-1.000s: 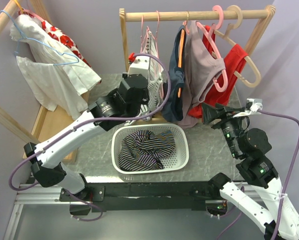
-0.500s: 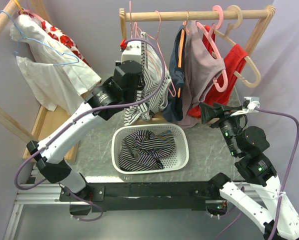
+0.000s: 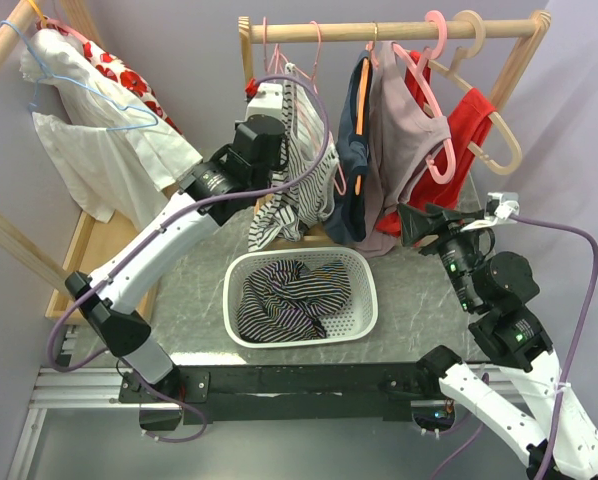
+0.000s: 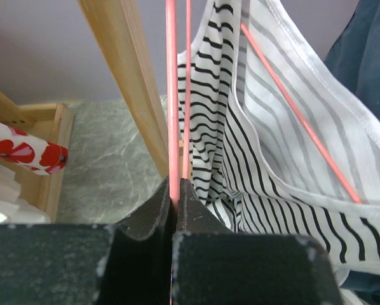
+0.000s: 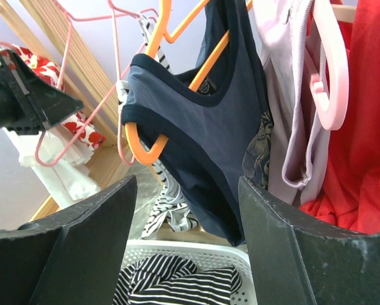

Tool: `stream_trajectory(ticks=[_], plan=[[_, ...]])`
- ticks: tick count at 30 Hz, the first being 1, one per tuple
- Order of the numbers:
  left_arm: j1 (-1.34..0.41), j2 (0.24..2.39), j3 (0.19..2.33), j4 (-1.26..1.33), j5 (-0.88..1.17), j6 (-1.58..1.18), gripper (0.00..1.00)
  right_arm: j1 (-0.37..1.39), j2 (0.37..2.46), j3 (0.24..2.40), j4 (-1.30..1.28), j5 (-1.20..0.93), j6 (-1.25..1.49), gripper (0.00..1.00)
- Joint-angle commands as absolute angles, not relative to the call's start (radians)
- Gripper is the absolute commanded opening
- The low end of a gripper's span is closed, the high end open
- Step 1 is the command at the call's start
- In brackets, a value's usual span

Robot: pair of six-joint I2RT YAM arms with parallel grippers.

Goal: Remove the tank top from the hanger
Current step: Place the hanger at the clothesline.

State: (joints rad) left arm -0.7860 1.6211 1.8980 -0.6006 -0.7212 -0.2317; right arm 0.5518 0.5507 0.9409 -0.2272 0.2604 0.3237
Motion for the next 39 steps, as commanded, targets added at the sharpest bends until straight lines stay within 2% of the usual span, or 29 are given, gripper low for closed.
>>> stream_trajectory(ticks=[1, 2, 5, 6, 8, 11, 12, 20, 24, 33, 39], plan=[[-0.782, 1.545, 1.838, -0.566, -0.673, -0.281, 0.05, 0.545, 0.577, 0.971, -0.189, 0.239, 0.311, 0.73], [-0.782, 1.539, 1.83, -0.566, -0.672, -0.285, 0.06, 0.545, 0.581, 0.979, -0.189, 0.236, 0.307, 0.73], [-0.782, 1.511, 1.804, -0.569, -0.683, -0.304, 0.18, 0.545, 0.6, 0.991, -0.184, 0.207, 0.298, 0.73], [-0.782, 1.497, 1.798, -0.568, -0.684, -0.302, 0.3, 0.545, 0.606, 0.994, -0.18, 0.196, 0.293, 0.73], [-0.782, 1.483, 1.783, -0.568, -0.68, -0.307, 0.44, 0.546, 0.627, 1.02, -0.181, 0.15, 0.269, 0.73], [-0.784, 1.451, 1.764, -0.551, -0.67, -0.31, 0.46, 0.545, 0.663, 1.069, -0.187, 0.059, 0.224, 0.74], [-0.784, 1.436, 1.76, -0.543, -0.667, -0.31, 0.53, 0.545, 0.672, 1.083, -0.192, 0.02, 0.212, 0.74], [-0.808, 1.307, 1.672, -0.445, -0.647, -0.287, 0.65, 0.545, 0.801, 1.245, -0.235, -0.26, 0.144, 0.73], [-0.824, 1.238, 1.608, -0.368, -0.595, -0.259, 0.72, 0.545, 0.938, 1.356, -0.271, -0.356, 0.121, 0.74], [-0.845, 1.146, 1.536, -0.304, -0.48, -0.247, 0.76, 0.546, 1.184, 1.566, -0.362, -0.341, 0.081, 0.75], [-0.851, 1.132, 1.493, -0.281, -0.41, -0.244, 0.77, 0.545, 1.25, 1.603, -0.325, -0.319, 0.088, 0.74]])
